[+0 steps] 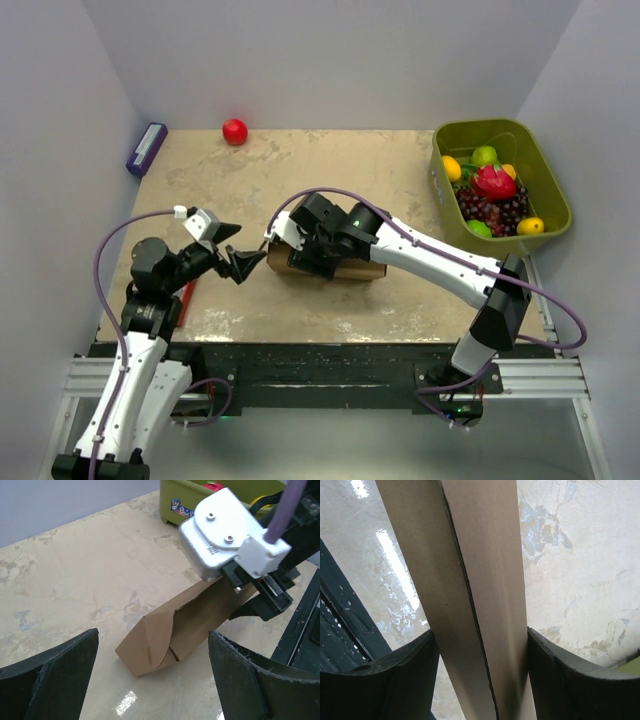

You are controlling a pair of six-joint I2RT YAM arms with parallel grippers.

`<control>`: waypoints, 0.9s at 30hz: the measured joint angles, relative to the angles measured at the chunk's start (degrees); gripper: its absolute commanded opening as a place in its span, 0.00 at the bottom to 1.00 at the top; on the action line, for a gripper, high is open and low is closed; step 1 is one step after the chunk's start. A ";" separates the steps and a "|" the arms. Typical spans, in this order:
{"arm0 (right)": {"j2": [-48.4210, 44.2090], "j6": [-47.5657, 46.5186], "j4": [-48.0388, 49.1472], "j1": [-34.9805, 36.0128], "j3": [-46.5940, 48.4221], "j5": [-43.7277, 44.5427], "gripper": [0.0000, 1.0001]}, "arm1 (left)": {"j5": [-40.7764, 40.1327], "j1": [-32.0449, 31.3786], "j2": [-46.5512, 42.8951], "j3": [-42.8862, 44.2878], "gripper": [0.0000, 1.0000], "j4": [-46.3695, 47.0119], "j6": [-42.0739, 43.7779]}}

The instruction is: Fold the paper box

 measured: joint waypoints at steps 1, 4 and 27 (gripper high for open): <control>0.07 -0.02 0.11 -0.02 0.00 -0.02 0.33 | -0.59 -0.09 0.63 0.00 0.93 0.02 0.02; 0.11 -0.11 0.26 -0.07 0.00 -0.13 0.33 | -1.97 -0.33 2.67 0.02 0.90 0.04 0.09; 0.17 0.11 3.17 -0.17 -0.81 0.55 0.57 | -10.36 -7.91 11.72 1.29 0.01 1.22 2.82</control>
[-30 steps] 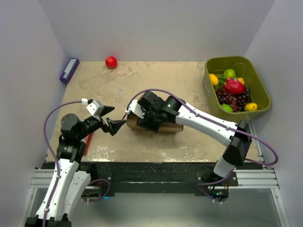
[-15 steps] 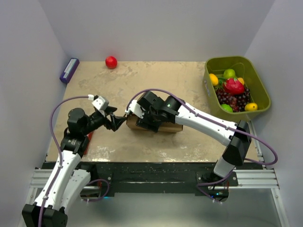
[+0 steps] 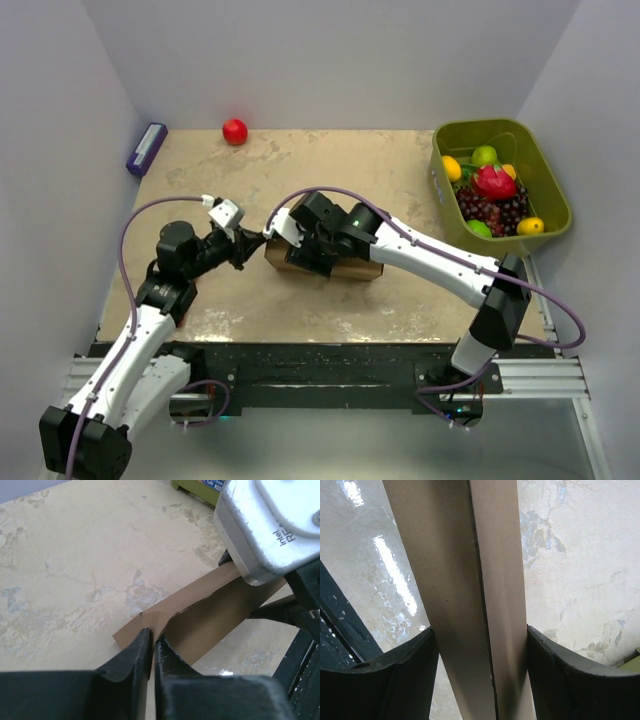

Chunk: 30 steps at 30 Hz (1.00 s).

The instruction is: Fold the paper box

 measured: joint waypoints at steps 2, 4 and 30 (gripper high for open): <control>0.00 0.22 0.87 0.00 -0.17 0.35 0.69 | -1.03 -0.37 0.37 0.28 0.00 0.13 -0.04; 0.00 0.57 2.03 0.00 -0.46 1.01 0.82 | -2.12 -0.55 0.96 0.81 0.00 0.11 -0.09; -29.00 26.23 4.83 -4.31 -13.35 14.82 0.89 | -9.44 -0.96 9.03 8.37 0.00 -4.98 -1.07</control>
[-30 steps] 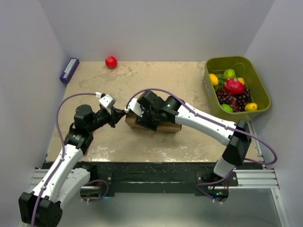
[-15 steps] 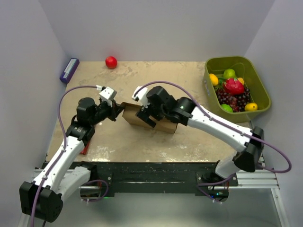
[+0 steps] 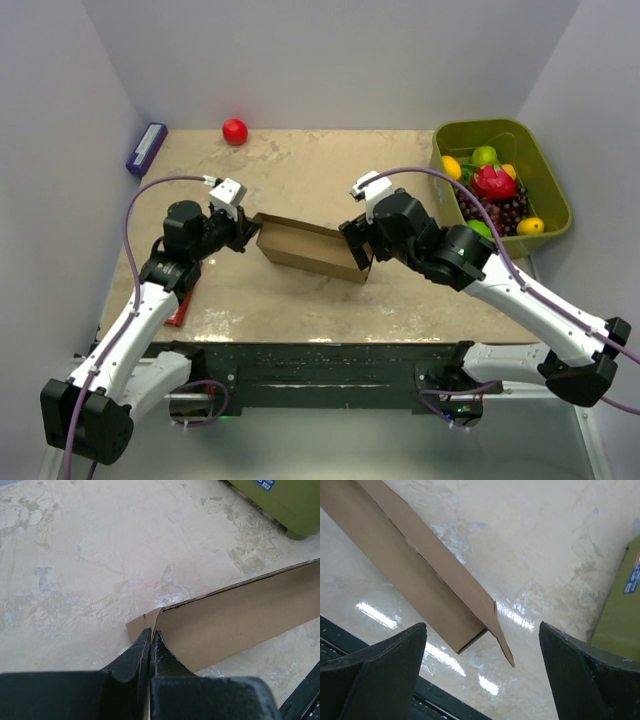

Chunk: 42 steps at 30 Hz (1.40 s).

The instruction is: Fold the paper box

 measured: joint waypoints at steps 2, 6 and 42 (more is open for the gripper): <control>0.04 1.64 -1.36 0.00 -1.18 1.33 0.84 | -0.33 -0.07 0.02 0.00 0.00 -0.20 -0.42; 0.66 4.66 -4.26 -0.02 -2.60 2.95 0.76 | -1.07 -0.35 0.20 0.13 0.00 -0.68 -0.72; 9.51 12.13 -3.39 -7.76 -0.87 2.91 0.00 | -9.11 -4.33 6.25 6.54 0.00 -5.42 -5.25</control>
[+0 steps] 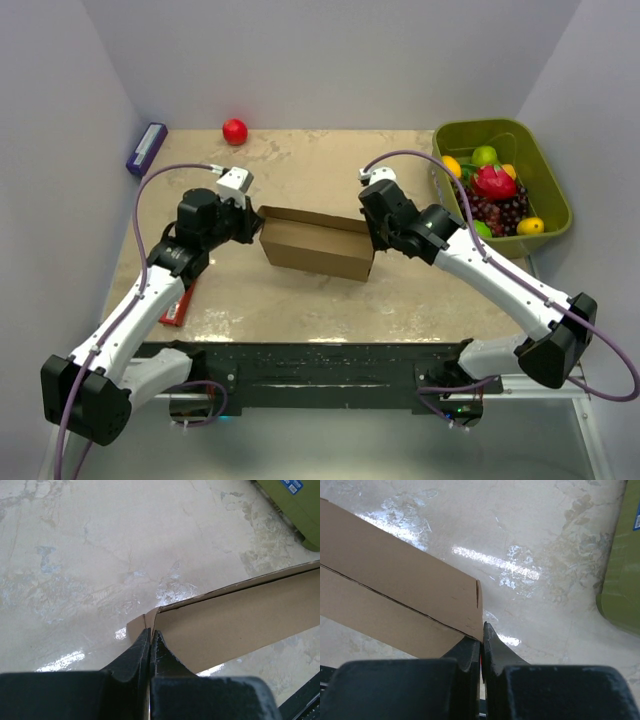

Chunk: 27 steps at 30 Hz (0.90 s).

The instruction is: Fold the paper box

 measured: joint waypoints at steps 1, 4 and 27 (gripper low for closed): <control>0.13 0.22 0.22 -0.52 0.00 -0.28 0.00 | -0.22 -0.20 0.00 0.02 0.00 -0.02 -0.37; 0.31 0.55 0.44 -0.96 0.00 -0.55 0.00 | -0.70 -0.44 0.04 0.09 0.00 -0.20 -1.79; 0.31 0.61 2.05 -0.94 -0.72 -0.72 0.00 | -4.09 -0.81 1.46 1.03 0.00 -0.57 -8.70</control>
